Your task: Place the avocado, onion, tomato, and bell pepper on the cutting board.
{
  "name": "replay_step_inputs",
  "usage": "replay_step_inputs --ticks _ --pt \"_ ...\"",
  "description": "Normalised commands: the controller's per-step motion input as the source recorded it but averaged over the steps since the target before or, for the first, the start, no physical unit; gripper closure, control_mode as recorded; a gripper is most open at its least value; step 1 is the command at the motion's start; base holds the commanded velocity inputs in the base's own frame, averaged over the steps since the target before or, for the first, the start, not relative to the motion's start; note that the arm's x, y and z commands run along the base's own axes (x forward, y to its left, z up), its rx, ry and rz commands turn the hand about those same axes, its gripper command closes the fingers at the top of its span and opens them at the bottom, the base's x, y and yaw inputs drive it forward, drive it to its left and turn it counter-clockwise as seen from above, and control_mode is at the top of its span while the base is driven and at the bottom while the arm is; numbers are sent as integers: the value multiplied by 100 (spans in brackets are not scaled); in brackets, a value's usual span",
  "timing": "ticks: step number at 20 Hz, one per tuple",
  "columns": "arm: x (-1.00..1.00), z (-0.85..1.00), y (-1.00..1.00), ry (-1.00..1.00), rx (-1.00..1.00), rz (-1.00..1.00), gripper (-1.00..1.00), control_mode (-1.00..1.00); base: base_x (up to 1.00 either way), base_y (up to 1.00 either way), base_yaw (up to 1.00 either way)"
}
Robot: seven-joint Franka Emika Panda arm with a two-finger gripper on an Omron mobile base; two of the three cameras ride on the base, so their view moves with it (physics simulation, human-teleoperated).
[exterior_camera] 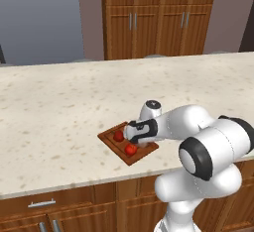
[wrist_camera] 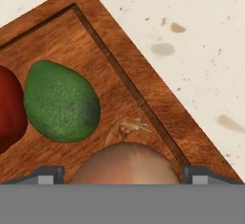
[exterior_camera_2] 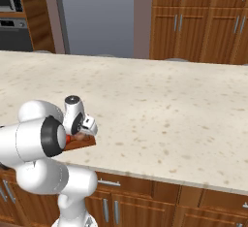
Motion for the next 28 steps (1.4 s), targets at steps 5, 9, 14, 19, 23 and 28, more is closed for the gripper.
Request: replay_step_inputs --ticks 5,9,14,19,23,28 --pt "-4 0 0 -6 0 0 -100 -100 0 0 0" --pt "-12 4 0 -10 0 0 -100 -100 0 0 0" --pt "-17 15 0 -15 0 0 -100 -100 0 0 0" --pt "-22 36 0 -18 -2 0 -100 -100 0 0 0" --pt "-7 75 0 -6 0 0 -100 -100 0 0 0" --pt "-7 98 0 0 0 0 -100 -100 0 0 0"
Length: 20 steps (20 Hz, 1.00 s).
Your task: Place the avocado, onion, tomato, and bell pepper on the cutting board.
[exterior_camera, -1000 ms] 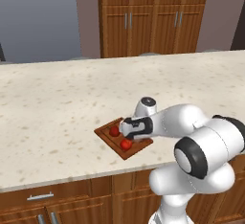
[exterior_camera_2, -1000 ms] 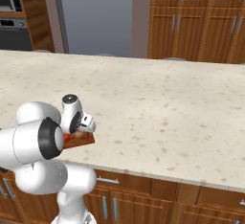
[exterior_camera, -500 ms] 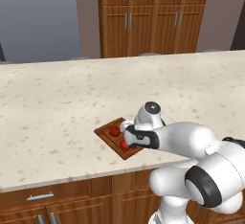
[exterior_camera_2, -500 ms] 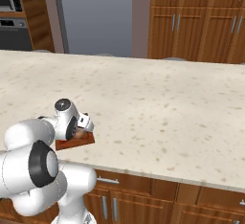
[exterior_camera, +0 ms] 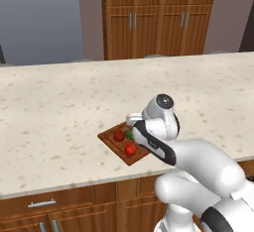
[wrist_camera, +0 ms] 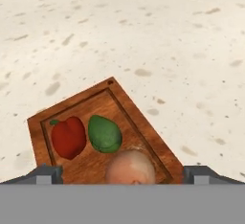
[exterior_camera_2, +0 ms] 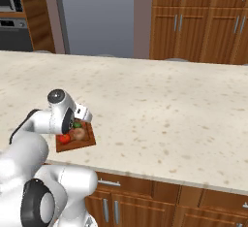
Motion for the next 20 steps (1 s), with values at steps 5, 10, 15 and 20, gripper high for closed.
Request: replay_step_inputs --ticks 5,10,15,20 --pt "-36 95 -1 0 0 0 -100 -100 0 0 0" --pt "-65 92 -10 0 0 0 -100 -100 0 0 0" --pt "-76 85 -16 0 0 0 -100 -100 0 0 0" --pt "-71 80 -18 0 0 -1 -100 -100 0 0 0"
